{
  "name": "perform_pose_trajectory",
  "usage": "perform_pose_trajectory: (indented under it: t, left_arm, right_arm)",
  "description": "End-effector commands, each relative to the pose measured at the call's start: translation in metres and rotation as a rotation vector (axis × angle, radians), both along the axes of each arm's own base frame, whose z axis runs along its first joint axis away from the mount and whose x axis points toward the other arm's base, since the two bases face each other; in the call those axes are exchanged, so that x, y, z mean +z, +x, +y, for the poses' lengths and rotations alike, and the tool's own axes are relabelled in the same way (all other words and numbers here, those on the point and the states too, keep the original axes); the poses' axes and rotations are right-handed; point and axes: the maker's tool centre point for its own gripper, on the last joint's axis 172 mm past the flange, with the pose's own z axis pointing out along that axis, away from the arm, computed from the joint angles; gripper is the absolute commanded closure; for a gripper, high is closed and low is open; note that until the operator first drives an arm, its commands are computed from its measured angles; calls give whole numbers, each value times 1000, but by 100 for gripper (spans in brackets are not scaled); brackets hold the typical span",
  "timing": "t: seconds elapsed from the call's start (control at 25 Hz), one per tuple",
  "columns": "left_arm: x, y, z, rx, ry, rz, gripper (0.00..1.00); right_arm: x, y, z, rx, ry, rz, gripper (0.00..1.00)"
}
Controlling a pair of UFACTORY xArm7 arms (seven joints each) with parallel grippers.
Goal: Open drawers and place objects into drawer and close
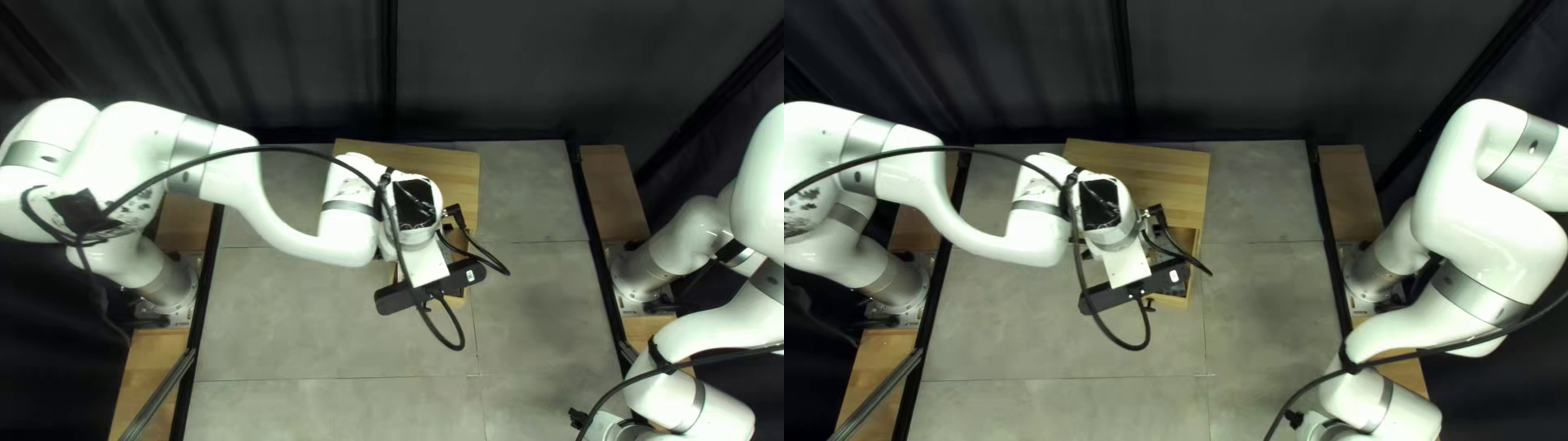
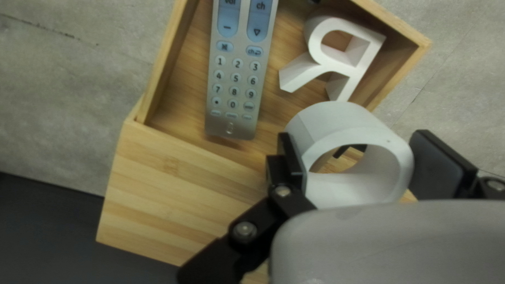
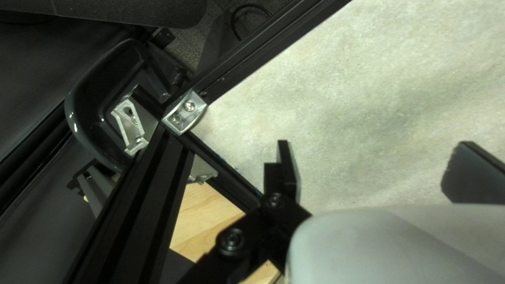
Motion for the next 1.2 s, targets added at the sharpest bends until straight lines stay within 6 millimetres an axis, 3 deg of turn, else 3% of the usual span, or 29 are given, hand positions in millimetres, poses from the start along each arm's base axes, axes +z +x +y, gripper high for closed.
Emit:
perform_pose_trajectory:
  t: [0.04,0.2,0.4,0.48,0.6,0.76,1.04,1.2]
  left_arm:
    - [-1,0,0,-10,-5,12,100]
    - [4,-1,-2,-12,-4,21,100]
    - [21,-22,-8,-3,1,59,100]
    - [24,-41,9,23,-7,73,100]
    - [23,-54,33,69,-23,76,100]
    - [22,-71,83,185,-54,40,100]
    - [23,-70,125,325,-106,12,100]
    - [21,-66,134,356,-124,7,100]
  right_arm:
    - [0,0,0,0,0,0,0]
    - [0,0,0,0,0,0,0]
    - [0,0,0,0,0,0,0]
    - [0,0,0,0,0,0,0]
    - [0,0,0,0,0,0,0]
    - [0,0,0,0,0,0,0]
    - [0,0,0,0,0,0,0]
    - [0,0,0,0,0,0,0]
